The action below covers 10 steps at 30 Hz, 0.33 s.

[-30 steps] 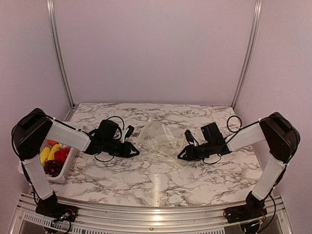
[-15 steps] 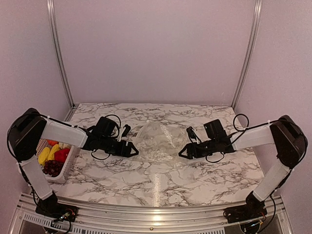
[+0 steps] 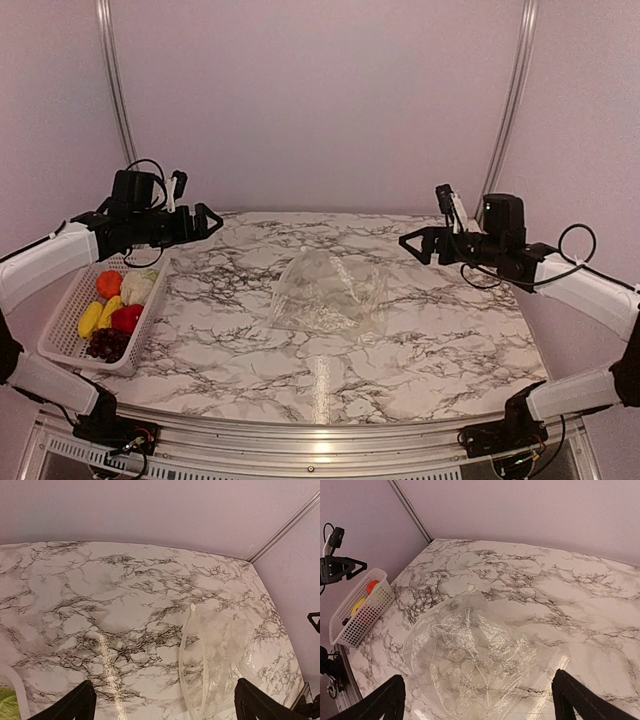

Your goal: Open the zip-top bag and remove the fake food

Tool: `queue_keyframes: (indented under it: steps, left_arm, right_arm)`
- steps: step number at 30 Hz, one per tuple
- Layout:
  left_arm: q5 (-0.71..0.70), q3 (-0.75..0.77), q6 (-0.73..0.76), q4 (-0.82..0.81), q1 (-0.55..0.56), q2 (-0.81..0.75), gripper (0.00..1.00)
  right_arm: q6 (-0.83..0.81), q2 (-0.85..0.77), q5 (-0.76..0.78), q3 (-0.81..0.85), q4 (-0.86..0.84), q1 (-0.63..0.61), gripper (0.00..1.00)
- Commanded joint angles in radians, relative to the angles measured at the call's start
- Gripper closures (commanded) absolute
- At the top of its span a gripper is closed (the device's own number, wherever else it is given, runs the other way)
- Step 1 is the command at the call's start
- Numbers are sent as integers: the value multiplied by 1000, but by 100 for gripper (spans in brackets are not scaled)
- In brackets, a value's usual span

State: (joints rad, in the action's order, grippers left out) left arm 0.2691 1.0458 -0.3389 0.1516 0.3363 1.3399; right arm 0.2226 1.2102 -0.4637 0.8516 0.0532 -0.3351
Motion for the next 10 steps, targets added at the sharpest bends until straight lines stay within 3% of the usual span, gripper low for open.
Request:
queue_keyframes:
  steps: [1, 10]
  left_arm:
    - [-152, 3, 19, 159, -41, -98, 1]
    - [-264, -142, -24, 187, -83, -234, 1]
  right_arm:
    - [-22, -36, 42, 11, 12, 28, 1]
    - [26, -91, 0, -146, -130, 31, 1]
